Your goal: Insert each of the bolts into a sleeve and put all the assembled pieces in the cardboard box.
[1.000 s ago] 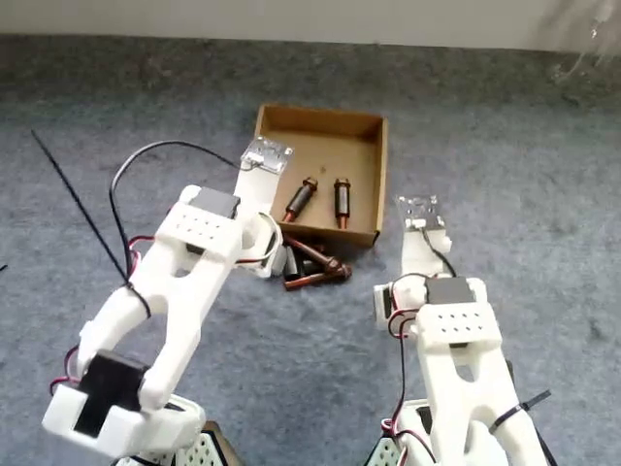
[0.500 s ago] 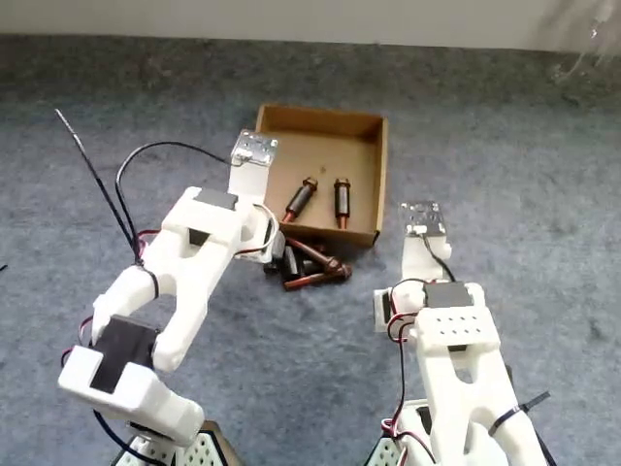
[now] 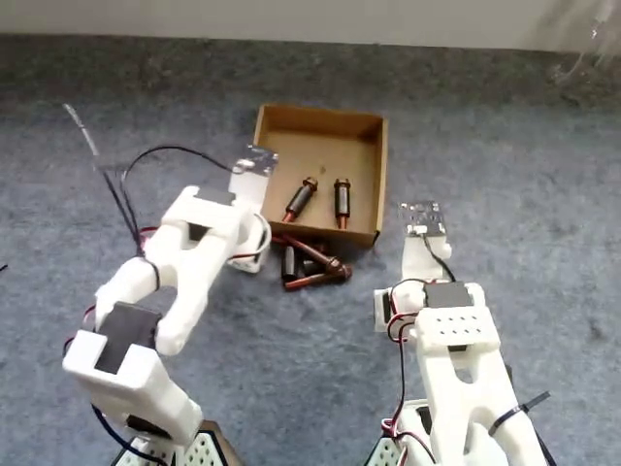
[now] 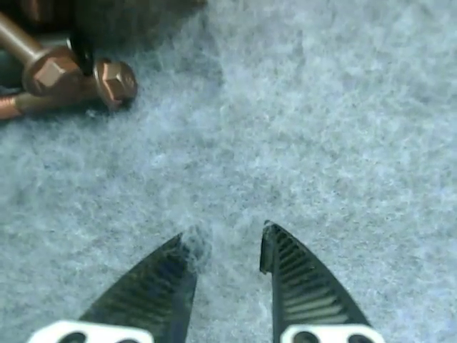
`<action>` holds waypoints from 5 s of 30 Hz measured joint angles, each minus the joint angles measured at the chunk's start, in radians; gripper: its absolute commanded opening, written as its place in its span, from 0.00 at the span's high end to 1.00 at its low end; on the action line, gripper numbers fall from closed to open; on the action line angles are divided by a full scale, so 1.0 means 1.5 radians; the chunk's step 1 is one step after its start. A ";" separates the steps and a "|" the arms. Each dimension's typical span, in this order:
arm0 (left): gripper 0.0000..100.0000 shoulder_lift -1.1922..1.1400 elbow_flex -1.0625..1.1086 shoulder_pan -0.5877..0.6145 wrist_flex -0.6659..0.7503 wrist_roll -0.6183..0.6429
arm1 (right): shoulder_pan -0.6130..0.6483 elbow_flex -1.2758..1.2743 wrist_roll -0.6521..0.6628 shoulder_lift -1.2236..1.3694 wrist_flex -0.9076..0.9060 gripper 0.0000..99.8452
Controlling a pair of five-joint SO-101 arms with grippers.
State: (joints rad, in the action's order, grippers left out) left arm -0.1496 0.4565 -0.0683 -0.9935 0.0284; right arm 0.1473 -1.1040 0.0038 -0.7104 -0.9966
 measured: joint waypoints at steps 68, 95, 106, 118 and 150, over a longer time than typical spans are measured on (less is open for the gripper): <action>0.78 0.412 0.486 0.168 0.076 -0.285 | 0.227 0.475 -0.002 0.509 -0.023 0.89; 0.78 0.412 0.486 0.168 0.076 -0.285 | 0.220 0.383 -0.484 0.478 0.052 0.89; 0.78 0.412 0.486 0.168 0.076 -0.285 | 0.108 0.369 -0.450 0.467 -0.016 0.89; 0.78 0.412 0.486 0.168 0.077 -0.285 | 0.028 0.358 -0.211 0.482 -0.066 0.89; 0.78 0.404 0.329 0.173 -0.081 -0.283 | 0.039 0.286 -0.097 0.405 -0.029 0.89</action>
State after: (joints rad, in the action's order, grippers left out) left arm 0.4565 0.9505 0.1910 -1.1147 -0.3966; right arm 0.2056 -0.6743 -0.1419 -0.1028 -1.0395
